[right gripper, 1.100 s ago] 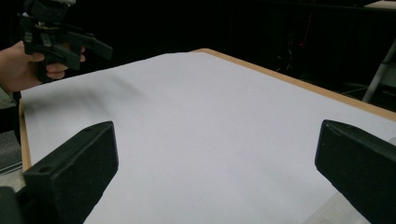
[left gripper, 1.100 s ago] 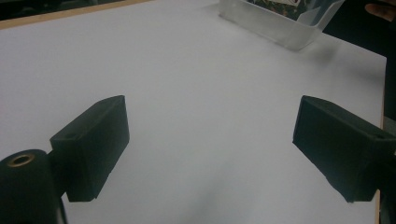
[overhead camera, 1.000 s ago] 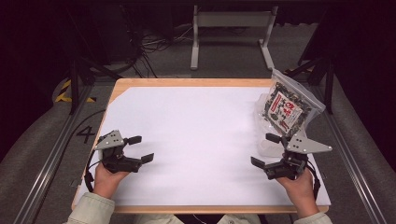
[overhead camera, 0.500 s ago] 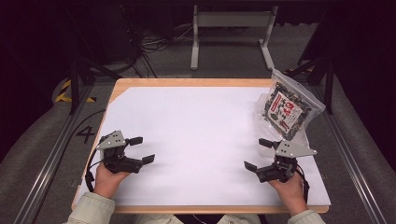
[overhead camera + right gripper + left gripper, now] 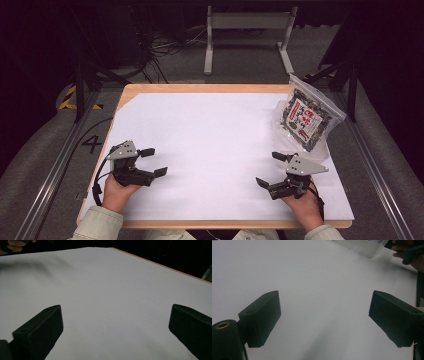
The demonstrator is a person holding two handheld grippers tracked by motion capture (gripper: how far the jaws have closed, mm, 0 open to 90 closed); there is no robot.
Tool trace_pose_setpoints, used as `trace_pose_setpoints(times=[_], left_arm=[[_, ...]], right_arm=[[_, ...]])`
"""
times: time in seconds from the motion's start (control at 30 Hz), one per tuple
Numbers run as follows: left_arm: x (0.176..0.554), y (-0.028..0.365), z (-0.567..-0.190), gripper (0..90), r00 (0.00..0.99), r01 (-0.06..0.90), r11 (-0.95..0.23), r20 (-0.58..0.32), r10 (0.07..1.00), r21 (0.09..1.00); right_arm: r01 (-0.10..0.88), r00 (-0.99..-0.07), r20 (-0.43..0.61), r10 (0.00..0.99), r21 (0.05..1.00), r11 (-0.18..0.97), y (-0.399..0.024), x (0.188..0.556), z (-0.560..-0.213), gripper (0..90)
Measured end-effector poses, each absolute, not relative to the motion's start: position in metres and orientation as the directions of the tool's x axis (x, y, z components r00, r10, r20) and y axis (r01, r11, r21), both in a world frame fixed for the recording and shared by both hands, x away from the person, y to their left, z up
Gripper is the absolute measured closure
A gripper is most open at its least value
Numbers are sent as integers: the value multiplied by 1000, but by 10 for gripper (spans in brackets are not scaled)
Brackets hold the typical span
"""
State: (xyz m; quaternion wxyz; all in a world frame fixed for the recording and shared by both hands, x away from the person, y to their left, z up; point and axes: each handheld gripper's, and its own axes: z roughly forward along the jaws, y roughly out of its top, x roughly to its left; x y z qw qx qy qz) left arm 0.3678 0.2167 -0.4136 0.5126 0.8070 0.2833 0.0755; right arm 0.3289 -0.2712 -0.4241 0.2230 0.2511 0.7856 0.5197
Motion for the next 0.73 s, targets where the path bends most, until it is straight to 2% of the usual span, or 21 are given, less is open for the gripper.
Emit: trace_pose_setpoints(times=[0.1, 0.27, 0.47, 0.73], left_arm=[[367, 215, -414, 113, 828, 383, -316, -171, 534, 868], [368, 214, -415, 114, 829, 384, -323, -169, 534, 865], [368, 213, -416, 114, 828, 386, -326, -169, 535, 863], [368, 213, -416, 114, 829, 390, -329, -173, 531, 860]], right_arm=[[165, -773, -95, 627, 925, 343, -269, 328, -425, 0], [233, -787, -70, 613, 886, 401, -258, 331, -435, 0], [304, -805, 12, 593, 867, 395, -254, 337, -444, 0], [311, -806, 28, 591, 869, 384, -255, 337, -443, 0]])
